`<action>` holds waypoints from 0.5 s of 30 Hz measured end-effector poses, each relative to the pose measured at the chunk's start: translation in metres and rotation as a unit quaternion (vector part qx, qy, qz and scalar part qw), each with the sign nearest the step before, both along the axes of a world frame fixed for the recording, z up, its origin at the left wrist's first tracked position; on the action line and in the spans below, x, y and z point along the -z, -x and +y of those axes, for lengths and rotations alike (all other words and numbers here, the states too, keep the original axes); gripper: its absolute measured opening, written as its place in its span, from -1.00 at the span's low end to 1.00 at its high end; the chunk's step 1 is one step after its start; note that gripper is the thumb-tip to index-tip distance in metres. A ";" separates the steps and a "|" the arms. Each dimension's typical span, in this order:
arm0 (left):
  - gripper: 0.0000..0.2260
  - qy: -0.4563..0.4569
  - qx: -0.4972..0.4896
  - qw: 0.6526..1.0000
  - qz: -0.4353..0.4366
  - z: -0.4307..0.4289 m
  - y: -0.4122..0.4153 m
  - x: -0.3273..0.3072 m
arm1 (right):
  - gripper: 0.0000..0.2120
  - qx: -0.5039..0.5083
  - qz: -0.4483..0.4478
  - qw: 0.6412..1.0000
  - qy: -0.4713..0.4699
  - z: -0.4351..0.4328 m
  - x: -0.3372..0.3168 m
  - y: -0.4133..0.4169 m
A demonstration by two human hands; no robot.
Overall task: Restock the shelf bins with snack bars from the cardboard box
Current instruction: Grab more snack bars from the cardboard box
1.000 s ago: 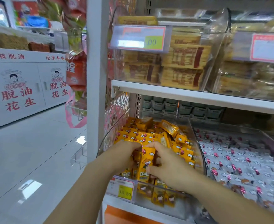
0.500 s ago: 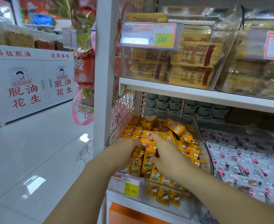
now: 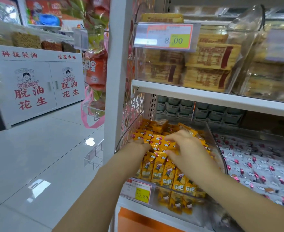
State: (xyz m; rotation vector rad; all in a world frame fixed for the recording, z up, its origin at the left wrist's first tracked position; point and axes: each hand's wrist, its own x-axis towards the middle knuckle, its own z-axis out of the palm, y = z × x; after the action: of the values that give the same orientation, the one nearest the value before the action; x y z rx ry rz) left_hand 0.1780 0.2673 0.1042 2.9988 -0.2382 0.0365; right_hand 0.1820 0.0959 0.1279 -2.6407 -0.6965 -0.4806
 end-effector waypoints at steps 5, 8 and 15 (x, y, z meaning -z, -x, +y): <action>-0.38 0.022 -0.001 1.000 -0.008 0.001 -0.001 0.003 | -0.60 0.066 0.020 0.986 0.154 -0.022 -0.006 -0.003; -0.39 0.053 -0.005 0.999 -0.007 0.001 0.003 0.002 | -0.55 0.052 0.062 0.989 0.123 -0.023 -0.006 -0.006; -0.51 0.260 0.020 0.958 -0.121 -0.003 0.017 -0.018 | -0.74 -0.018 0.194 0.952 -0.238 -0.043 -0.032 0.006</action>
State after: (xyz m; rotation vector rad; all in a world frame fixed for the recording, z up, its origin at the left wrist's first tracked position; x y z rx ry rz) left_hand 0.1612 0.2640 0.1220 2.4585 -0.2653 0.4000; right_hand 0.1756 0.0524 0.1595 -2.1677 -0.4362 -0.0885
